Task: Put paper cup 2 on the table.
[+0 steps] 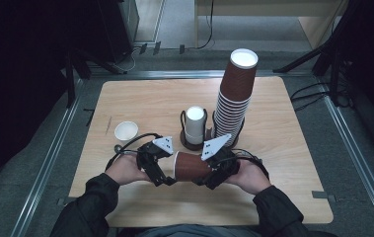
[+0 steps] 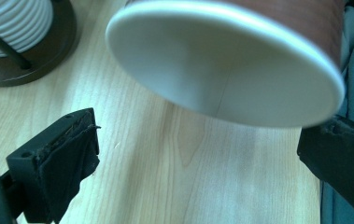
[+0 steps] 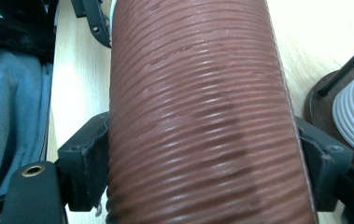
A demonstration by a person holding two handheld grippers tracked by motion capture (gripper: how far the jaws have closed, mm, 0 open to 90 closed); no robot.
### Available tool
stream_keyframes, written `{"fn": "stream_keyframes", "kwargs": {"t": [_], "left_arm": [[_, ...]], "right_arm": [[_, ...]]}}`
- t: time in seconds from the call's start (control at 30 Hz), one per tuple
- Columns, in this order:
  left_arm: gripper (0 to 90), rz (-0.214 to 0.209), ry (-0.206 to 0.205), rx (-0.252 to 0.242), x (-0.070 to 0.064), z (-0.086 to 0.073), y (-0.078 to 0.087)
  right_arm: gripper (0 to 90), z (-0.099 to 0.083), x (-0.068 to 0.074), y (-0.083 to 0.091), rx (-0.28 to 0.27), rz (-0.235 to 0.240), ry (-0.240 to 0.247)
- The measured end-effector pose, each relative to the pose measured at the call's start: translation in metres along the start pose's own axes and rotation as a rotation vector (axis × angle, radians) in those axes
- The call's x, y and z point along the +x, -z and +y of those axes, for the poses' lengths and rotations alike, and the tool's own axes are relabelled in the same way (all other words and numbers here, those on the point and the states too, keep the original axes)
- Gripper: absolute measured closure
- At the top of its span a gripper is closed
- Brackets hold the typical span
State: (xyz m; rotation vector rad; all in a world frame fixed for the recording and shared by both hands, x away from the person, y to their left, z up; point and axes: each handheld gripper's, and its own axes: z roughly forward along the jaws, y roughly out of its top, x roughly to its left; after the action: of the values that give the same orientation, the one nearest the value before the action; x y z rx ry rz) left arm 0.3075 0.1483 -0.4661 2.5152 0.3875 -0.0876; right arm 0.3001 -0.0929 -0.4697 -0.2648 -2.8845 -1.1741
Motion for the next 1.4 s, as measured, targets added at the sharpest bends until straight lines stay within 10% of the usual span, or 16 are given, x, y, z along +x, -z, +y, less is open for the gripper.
{"fn": "stream_keyframes", "kwargs": {"t": [0.73,0.93,1.4], "left_arm": [[0.0,-0.093,-0.011,-0.231,-0.007,0.004,0.010],[0.0,-0.101,-0.067,-0.219,-0.015,0.010,0.004],[8.4,-0.122,-0.048,-0.236,-0.018,0.016,0.005]], "right_arm": [[19.5,-0.005,0.000,0.019,-0.160,0.028,0.021],[19.5,-0.002,0.004,0.018,-0.185,0.054,0.040],[20.0,0.003,0.009,0.015,-0.216,0.081,0.059]]}}
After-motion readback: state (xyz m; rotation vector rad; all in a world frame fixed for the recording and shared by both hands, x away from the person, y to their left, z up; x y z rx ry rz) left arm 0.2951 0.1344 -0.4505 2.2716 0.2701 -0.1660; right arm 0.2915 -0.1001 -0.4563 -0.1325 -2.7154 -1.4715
